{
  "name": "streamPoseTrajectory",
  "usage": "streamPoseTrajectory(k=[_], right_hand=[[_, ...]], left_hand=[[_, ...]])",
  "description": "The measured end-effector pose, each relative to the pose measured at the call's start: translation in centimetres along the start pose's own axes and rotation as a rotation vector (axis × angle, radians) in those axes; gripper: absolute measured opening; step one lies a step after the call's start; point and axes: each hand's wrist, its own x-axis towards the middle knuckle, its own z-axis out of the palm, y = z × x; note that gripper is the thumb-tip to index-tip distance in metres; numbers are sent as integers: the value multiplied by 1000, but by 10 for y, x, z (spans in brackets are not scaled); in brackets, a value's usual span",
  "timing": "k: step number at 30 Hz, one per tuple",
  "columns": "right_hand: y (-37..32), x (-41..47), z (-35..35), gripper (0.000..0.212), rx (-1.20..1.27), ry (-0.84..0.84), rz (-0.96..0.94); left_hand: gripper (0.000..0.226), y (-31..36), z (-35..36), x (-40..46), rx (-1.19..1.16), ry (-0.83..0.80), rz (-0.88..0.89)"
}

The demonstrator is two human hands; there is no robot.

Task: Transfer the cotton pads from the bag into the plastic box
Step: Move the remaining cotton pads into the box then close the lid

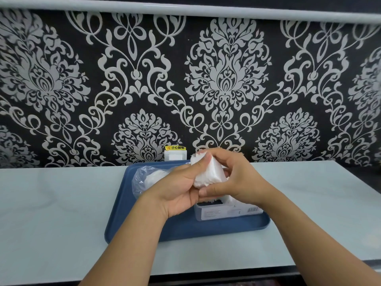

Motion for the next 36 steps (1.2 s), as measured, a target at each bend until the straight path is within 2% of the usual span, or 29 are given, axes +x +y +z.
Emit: streamPoseTrajectory(k=[4,7,9,11,14,16,19,21,23,24,27,29,32,36], right_hand=[[-3,-1,3,81,-133,-68,-6],[-7,-5,-2,105,-208,-127,-12],[-11,-7,-2,114,-312,-114,-42],[-10,-7,3,104,-399,-102,-81],[-5,-7,10,80,-473,-35,-99],[-3,-8,10,76,-460,30,-85],[-1,-10,4,85,-331,87,-54],[-2,-10,-6,86,-91,70,13],[-1,-9,-18,68,201,74,109],[-2,-9,-23,59,258,67,152],[0,-9,-26,29,143,33,195],[1,-7,-26,19,82,86,205],[1,-3,-25,21,46,124,251],[-6,1,-24,35,95,115,284]], left_hand=[[54,-5,-2,4,72,43,12],[52,-6,-1,5,243,54,-3],[47,-8,-1,8,267,65,-1],[34,-11,1,10,272,74,6],[34,-15,7,12,311,121,7],[35,-16,9,16,332,193,26],[57,-17,13,20,370,300,65],[47,-16,15,21,381,288,101],[37,-13,15,20,377,283,122],[36,-12,16,20,385,289,130],[35,-13,15,22,441,319,147],[37,-14,16,23,437,394,192],[35,-14,14,25,401,485,267],[28,-12,18,29,367,496,272]])
